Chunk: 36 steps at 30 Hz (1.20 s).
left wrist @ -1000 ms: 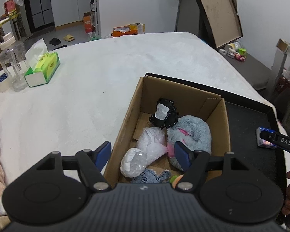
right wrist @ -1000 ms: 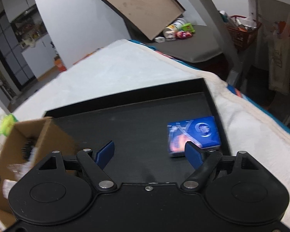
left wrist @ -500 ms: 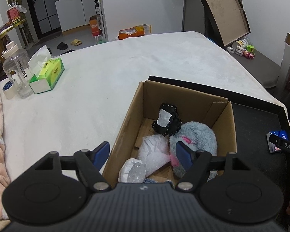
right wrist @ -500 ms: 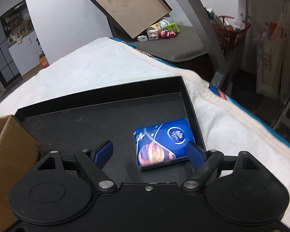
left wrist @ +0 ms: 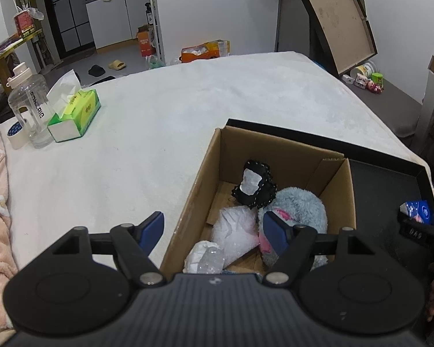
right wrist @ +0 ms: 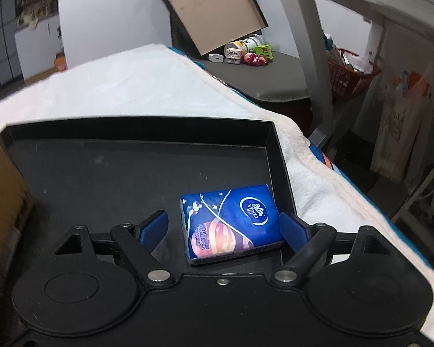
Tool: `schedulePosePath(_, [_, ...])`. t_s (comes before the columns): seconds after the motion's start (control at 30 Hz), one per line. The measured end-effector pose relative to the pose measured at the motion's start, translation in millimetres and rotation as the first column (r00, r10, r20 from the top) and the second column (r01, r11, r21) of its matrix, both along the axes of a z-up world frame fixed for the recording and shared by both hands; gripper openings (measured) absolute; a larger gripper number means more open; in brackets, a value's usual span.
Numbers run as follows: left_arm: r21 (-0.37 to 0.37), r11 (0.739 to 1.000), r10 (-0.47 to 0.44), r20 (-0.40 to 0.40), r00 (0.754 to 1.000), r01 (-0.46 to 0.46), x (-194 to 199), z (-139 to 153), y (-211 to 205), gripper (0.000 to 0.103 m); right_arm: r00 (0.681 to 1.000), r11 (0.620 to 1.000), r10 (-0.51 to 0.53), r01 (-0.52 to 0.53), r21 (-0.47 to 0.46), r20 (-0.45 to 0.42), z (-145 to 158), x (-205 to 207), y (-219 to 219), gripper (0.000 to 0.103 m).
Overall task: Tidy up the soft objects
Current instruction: 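Move the right tool to the blue tissue pack on the tray, then close the right tool on the blue tissue pack and lift it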
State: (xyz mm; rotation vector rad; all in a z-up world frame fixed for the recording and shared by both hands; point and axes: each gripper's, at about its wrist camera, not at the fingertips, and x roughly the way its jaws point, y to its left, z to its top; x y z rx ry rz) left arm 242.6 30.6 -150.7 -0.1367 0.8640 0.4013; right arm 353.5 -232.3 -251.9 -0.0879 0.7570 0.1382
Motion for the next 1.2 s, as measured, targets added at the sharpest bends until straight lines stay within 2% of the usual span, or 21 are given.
schedulePosePath(0.17, [-0.008, 1.000, 0.002, 0.020, 1.000, -0.001, -7.2, 5.6, 4.9, 0.074, 0.999, 0.999, 0.032, -0.032, -0.025, -0.011, 1.6, -4.2, 5.6, 0.082])
schedulePosePath(0.23, [-0.009, 1.000, 0.006, 0.026, 1.000, -0.006, -10.3, 7.0, 8.0, 0.074, 0.999, 0.999, 0.049, -0.049, -0.007, -0.021, 6.3, -7.1, 7.9, 0.074])
schedulePosePath(0.3, [-0.012, 1.000, 0.015, 0.030, 0.999, -0.015, -13.7, 8.2, 12.4, 0.074, 0.998, 0.998, 0.063, -0.063, 0.006, -0.027, 11.2, -10.3, 11.6, 0.071])
schedulePosePath(0.37, [-0.016, 1.000, 0.025, 0.033, 0.999, -0.025, -16.3, 8.7, 16.9, 0.074, 0.998, 0.998, 0.068, -0.068, 0.001, -0.014, 14.1, -13.3, 15.3, 0.071])
schedulePosePath(0.5, [-0.025, 0.999, 0.042, 0.035, 0.998, -0.041, -18.0, 9.2, 24.7, 0.074, 0.999, 0.998, 0.048, -0.048, -0.050, -0.008, 9.1, -12.6, 18.7, 0.079])
schedulePosePath(0.57, [-0.029, 0.998, 0.047, 0.037, 0.998, -0.046, -17.8, 9.5, 27.9, 0.074, 0.999, 0.998, 0.042, -0.042, -0.037, -0.016, 6.0, -10.3, 16.1, 0.080])
schedulePosePath(0.73, [-0.045, 0.998, 0.046, 0.032, 0.998, -0.045, -15.8, 9.8, 32.5, 0.074, 0.998, 0.998, 0.051, -0.053, -0.036, -0.045, -1.7, -7.2, 16.1, 0.074])
schedulePosePath(0.9, [-0.072, 0.997, 0.034, 0.033, 0.999, -0.032, -17.2, 9.7, 37.1, 0.074, 0.998, 0.998, 0.051, -0.052, -0.030, -0.031, 4.7, -14.7, 15.9, 0.073])
schedulePosePath(1.2, [-0.121, 0.992, 0.025, 0.043, 0.999, -0.020, -29.8, 9.3, 50.3, 0.074, 0.998, 0.998, 0.058, -0.058, 0.013, -0.011, 39.1, -33.2, 20.3, 0.073])
